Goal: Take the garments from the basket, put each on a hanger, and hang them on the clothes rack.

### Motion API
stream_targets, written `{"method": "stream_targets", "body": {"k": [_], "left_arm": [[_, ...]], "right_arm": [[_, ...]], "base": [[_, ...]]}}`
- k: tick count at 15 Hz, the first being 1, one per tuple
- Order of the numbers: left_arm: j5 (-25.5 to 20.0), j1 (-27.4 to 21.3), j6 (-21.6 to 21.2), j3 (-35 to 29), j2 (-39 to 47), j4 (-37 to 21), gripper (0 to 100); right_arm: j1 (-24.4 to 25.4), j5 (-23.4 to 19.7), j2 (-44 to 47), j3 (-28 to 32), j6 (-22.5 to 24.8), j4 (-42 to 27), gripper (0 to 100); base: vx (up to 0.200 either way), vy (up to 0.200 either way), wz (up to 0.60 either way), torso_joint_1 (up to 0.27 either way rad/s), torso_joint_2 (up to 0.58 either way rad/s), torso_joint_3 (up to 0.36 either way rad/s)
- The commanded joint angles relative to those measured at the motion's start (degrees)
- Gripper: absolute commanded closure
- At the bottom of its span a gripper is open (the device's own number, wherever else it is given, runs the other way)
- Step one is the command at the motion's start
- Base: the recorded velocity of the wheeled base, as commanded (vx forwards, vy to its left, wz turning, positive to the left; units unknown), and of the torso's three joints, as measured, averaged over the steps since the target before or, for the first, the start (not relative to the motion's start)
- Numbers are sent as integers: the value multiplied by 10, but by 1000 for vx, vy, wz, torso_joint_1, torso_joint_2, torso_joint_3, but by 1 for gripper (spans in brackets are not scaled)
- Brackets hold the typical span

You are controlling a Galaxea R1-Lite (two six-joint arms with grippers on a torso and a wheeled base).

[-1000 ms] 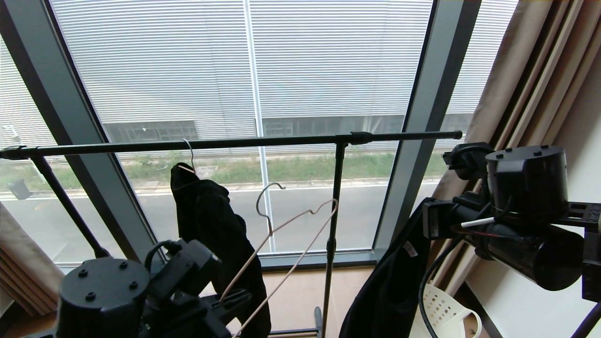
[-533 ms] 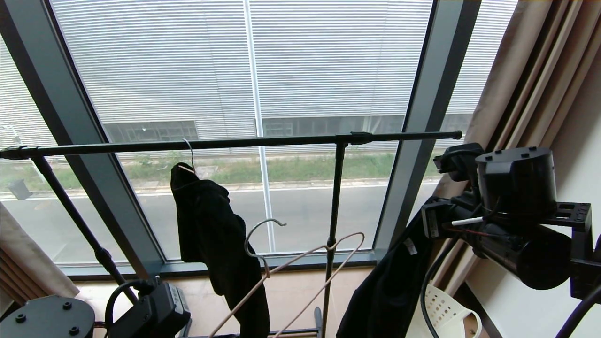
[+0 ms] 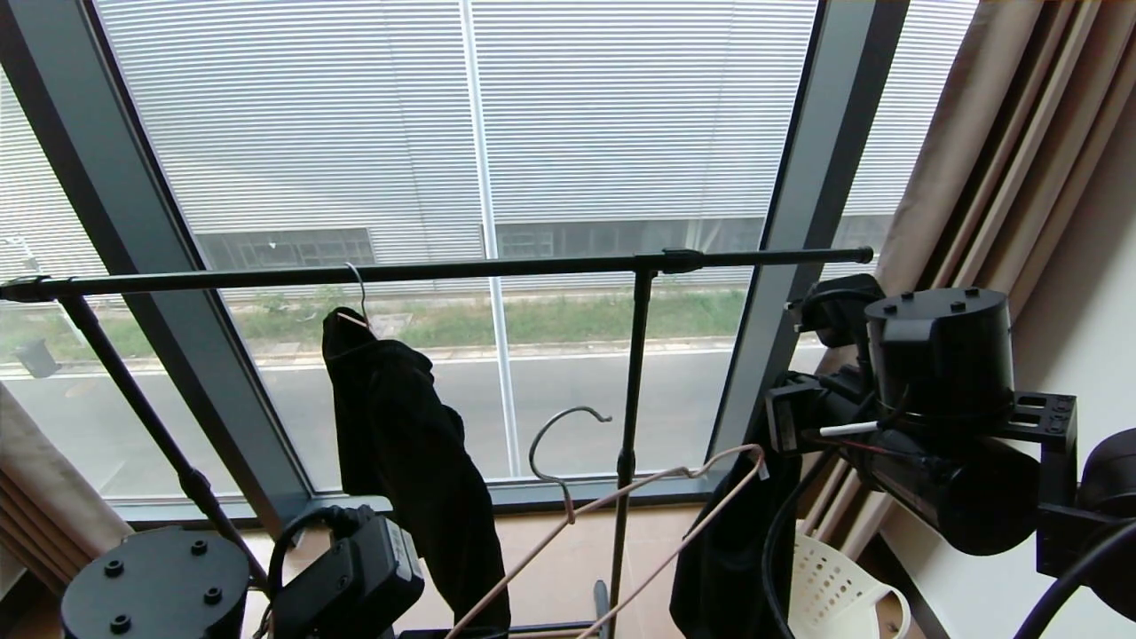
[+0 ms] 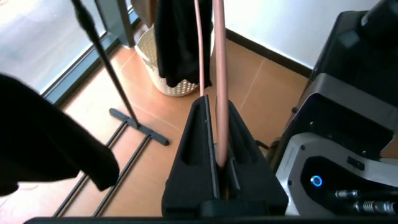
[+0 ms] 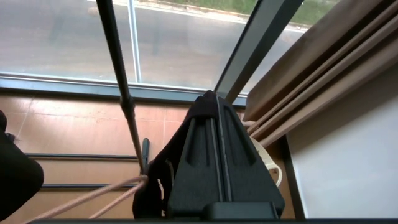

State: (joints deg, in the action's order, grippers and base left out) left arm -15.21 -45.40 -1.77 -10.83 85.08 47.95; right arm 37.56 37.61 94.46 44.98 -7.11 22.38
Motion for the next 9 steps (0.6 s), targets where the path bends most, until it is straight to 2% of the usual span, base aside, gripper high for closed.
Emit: {"method": "stream_targets", "body": {"k": [1, 5, 8, 9], "left_arm": [[0, -1, 0, -17, 26, 1, 100], [0, 0, 2, -35, 38, 5, 100], [1, 1, 4, -39, 59, 36, 100], [3, 3, 6, -39, 77, 65, 100]], "right_arm": [[4, 0, 6, 3, 0, 0, 100], [7, 0, 5, -2, -2, 4, 100], [17, 1, 5, -6, -2, 12, 100], [23, 1, 6, -7, -2, 12, 100]], "base": [[0, 0, 0, 0, 0, 0], [0, 0, 0, 0, 0, 0], [0, 0, 0, 0, 0, 0], [0, 0, 0, 0, 0, 0]]}}
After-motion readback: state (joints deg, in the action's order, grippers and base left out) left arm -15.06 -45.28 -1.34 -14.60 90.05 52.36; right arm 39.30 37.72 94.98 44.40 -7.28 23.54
